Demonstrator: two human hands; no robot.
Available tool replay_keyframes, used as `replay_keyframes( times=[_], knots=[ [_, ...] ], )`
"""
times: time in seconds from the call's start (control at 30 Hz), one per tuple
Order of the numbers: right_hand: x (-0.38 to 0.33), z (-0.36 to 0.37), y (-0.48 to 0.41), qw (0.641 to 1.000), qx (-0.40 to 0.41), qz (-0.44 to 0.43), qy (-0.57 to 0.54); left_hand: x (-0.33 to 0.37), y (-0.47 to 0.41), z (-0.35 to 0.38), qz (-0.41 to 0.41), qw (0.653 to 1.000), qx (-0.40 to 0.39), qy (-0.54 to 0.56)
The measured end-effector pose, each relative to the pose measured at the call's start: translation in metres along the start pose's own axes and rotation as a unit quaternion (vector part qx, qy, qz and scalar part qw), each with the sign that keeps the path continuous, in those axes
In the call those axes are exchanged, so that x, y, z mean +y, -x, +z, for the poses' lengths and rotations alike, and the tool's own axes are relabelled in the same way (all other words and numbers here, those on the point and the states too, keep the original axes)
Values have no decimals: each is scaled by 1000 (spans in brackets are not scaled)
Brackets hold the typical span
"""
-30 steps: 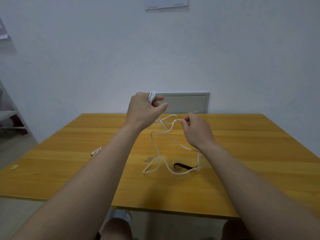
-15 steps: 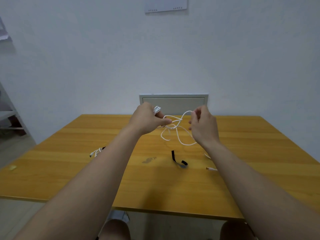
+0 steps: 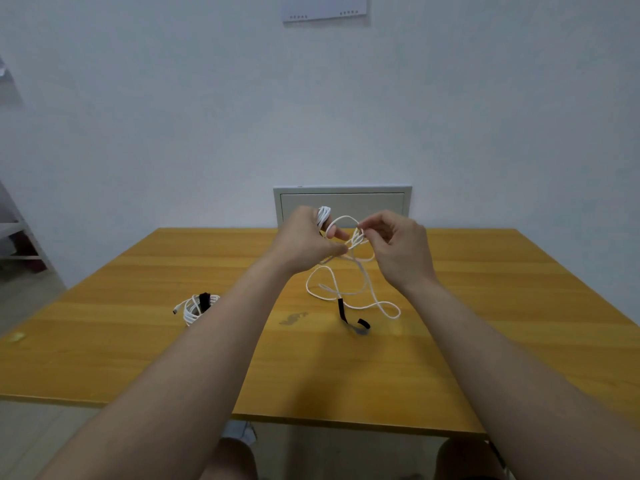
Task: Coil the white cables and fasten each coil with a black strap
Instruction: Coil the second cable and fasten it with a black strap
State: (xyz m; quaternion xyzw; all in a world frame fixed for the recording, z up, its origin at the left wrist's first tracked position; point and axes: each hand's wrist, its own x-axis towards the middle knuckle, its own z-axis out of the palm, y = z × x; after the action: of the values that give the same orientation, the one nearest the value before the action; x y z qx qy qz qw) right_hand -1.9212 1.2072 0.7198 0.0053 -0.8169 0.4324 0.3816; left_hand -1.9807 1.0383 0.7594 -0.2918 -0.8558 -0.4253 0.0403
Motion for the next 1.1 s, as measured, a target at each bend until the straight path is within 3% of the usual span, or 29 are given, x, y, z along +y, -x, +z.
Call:
replay_keyframes(
  times=[0.27,0.5,0.67,0.73,0.87,1.1],
  knots=[
    [0,-1,4,999,7,19,-32,7,5,10,-13,1000,-8,24],
    [4,3,8,994,66,64,63,-5,1,20,-26,999,29,16],
    [3,5,15,989,139,12,52,-13,0,26,-46,997,53,39],
    [3,8,17,993,102,17,50,-14,-1,26,-62,994,60,69],
    [3,17,21,992,-98,79,-4,-12,-2,26,-83,985,72,136],
    [17,20,22,993,-105,-12,61,-16,-2,26,-111,974,94,173]
  ],
)
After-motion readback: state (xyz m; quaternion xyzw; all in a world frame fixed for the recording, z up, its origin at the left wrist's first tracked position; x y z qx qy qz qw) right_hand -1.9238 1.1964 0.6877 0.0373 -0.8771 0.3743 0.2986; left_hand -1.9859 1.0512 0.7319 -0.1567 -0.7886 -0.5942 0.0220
